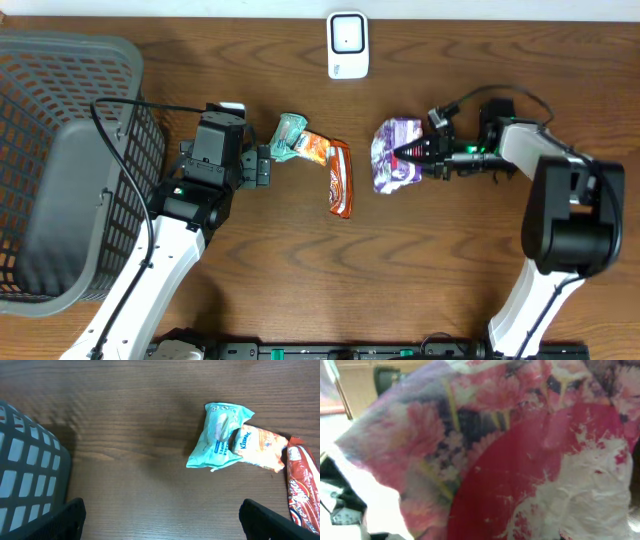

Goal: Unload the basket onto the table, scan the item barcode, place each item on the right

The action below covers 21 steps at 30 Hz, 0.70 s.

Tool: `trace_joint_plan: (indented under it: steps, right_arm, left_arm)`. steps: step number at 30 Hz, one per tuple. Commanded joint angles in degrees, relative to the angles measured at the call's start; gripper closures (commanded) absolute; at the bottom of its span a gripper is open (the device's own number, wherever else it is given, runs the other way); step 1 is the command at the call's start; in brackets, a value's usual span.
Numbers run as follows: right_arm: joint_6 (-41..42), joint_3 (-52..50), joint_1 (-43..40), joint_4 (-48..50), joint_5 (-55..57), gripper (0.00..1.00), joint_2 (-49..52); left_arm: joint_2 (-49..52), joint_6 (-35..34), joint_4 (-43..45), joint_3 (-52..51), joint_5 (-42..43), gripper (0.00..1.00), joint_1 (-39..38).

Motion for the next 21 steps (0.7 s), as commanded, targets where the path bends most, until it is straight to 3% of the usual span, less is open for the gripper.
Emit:
trace_joint_plan:
  steps: [1,10,12,14,16,21]
  right_arm:
    - [3.26,0.85,-2.19,-0.35,5.22,0.69,-1.42]
    - [4.28,11.34,-3.8,-14.53,44.33,0.57,-10.4]
    - [4.63,14.53,-3.37,-18.36,51.78,0.48,-12.7]
    - [4.61,15.89,-2.97,-19.87,54.18,0.43,-13.9]
    - [4.2,16.2,-2.56,-20.22,55.34,0.29,-14.88]
    - [3.26,15.89,-2.01,-20.15,56.02,0.23,-14.62]
  left_arm:
    - [0.02,-0.55,-0.15,0.09,-0.15,0.02,0.15]
    - [0.02,-0.55,-0.15,0.09,-0.15,0.02,0.15]
    - [0.02,-0.55,-0.15,0.09,-0.15,0.02,0.15]
    - [0.02,-0.55,-0.15,0.09,-0.15,0.02,0.15]
    - [0.02,-0.55,-0.15,0.09,-0.15,0.02,0.15]
    - [0.02,-0.55,-0.15,0.09,-0.15,0.02,0.15]
